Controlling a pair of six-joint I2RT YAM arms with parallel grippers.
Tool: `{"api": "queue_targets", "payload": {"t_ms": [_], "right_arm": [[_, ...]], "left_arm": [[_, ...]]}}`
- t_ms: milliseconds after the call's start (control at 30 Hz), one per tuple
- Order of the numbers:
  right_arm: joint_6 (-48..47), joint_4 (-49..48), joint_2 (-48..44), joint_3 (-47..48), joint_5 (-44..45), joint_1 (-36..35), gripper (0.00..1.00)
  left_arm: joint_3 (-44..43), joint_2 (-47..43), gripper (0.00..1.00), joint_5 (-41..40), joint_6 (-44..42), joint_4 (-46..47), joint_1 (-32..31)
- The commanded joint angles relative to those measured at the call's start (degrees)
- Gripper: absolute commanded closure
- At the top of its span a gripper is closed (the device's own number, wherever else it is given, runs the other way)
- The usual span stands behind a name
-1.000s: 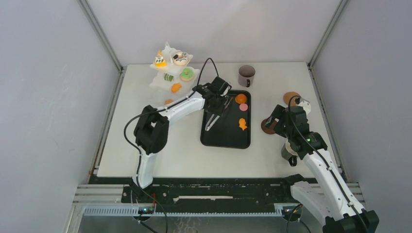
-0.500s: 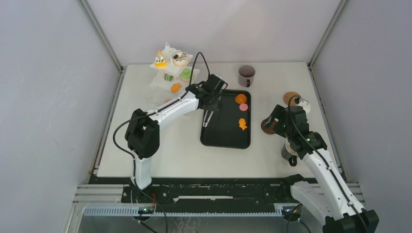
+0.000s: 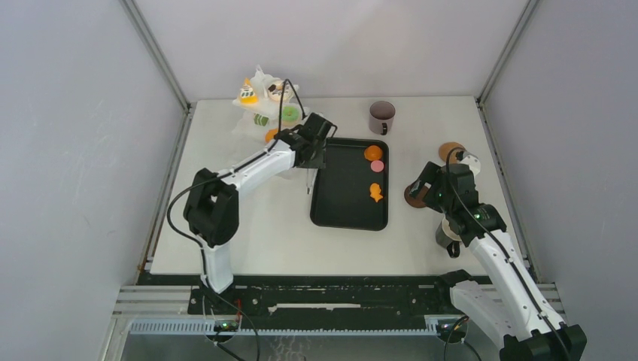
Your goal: Serve the afternoon tea
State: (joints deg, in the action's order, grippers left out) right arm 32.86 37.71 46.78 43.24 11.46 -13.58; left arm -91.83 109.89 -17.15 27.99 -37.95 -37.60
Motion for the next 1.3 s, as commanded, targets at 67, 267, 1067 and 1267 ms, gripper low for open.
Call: {"api": "queue_targets", "payload": {"t_ms": [67, 267, 1067, 1267], "right_arm": [[-1.0, -2.5, 1.07, 2.91, -0.25, -0.13, 0.04], [-1.3, -2.83, 2.04, 3.56, -0.57, -0.28, 0.04], [-1.19, -1.69, 1.82, 3.68, 0.5, -0.48, 0.04], [-1.17, -1.39, 1.75, 3.62, 0.42, -0.48, 0.04]], "left_arm": [[4.05, -5.96, 0.82, -1.28, 4.01, 5.63, 3.58], [5.38, -6.6, 0.82, -2.96, 4.72, 6.4, 4.78], [3.18, -1.17, 0.59, -5.2, 4.8, 7.11, 8.41], [4.38, -1.26, 0.51, -4.36, 6.52, 7.45, 8.38]]}}
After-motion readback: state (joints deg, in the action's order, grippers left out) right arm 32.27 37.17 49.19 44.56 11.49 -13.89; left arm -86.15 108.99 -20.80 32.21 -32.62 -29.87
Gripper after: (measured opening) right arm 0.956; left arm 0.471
